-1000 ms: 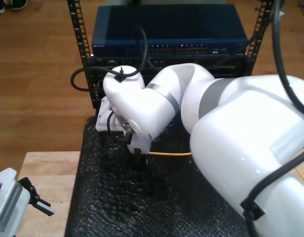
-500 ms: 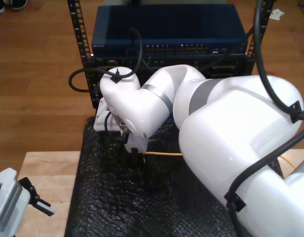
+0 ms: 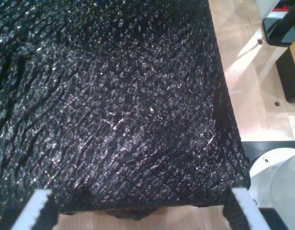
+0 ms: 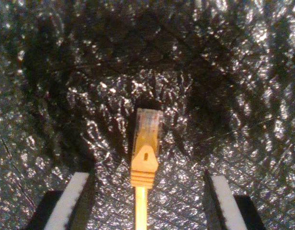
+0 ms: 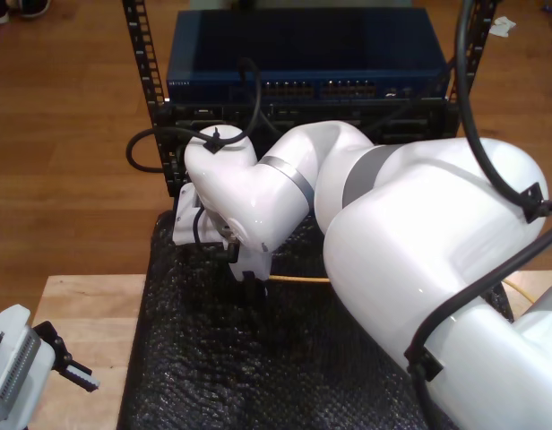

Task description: Grab the cable and plug it in

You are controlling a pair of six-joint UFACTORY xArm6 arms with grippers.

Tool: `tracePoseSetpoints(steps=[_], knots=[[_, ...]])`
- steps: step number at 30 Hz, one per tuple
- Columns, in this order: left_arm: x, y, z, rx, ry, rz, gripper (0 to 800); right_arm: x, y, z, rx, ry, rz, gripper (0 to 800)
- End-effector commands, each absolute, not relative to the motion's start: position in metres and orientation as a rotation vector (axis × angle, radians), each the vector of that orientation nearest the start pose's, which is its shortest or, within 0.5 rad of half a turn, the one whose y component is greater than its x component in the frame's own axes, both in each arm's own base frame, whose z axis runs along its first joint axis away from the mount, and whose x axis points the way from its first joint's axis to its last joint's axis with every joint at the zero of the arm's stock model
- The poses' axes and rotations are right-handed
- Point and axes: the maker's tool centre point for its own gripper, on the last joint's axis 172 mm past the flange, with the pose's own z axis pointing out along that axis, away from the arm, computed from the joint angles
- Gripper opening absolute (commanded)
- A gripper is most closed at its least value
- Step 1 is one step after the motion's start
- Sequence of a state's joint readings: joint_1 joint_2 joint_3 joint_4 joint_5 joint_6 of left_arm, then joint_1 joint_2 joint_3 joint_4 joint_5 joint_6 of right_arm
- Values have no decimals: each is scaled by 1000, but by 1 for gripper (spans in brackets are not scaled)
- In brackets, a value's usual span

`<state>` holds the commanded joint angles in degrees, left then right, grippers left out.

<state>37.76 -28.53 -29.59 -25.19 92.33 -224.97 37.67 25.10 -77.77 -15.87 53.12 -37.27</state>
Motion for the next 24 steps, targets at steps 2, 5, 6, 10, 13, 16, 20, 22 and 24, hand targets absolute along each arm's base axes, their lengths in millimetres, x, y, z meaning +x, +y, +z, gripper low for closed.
tracePoseSetpoints(steps=[2,5,6,10,13,16,20,22,24], knots=[[204,12,184,1747,-1761,511,799,477,310,92,-2486,-2266,9,468],[204,11,184,1747,-1760,510,800,477,310,92,-2488,-2262,9,459],[204,11,184,1747,-1760,510,800,477,310,93,-2488,-2262,7,447],[204,11,184,1747,-1760,510,800,477,310,92,-2488,-2262,9,383],[204,11,184,1747,-1760,510,800,477,310,92,-2486,-2264,10,383],[204,11,184,1747,-1760,510,799,477,310,92,-2486,-2264,10,381],[204,11,184,1747,-1760,510,800,477,310,92,-2484,-2266,10,373],[204,11,184,1747,-1760,510,800,477,310,92,-2483,-2267,10,357],[204,11,184,1747,-1760,510,799,477,310,92,-2467,-2285,13,343]])
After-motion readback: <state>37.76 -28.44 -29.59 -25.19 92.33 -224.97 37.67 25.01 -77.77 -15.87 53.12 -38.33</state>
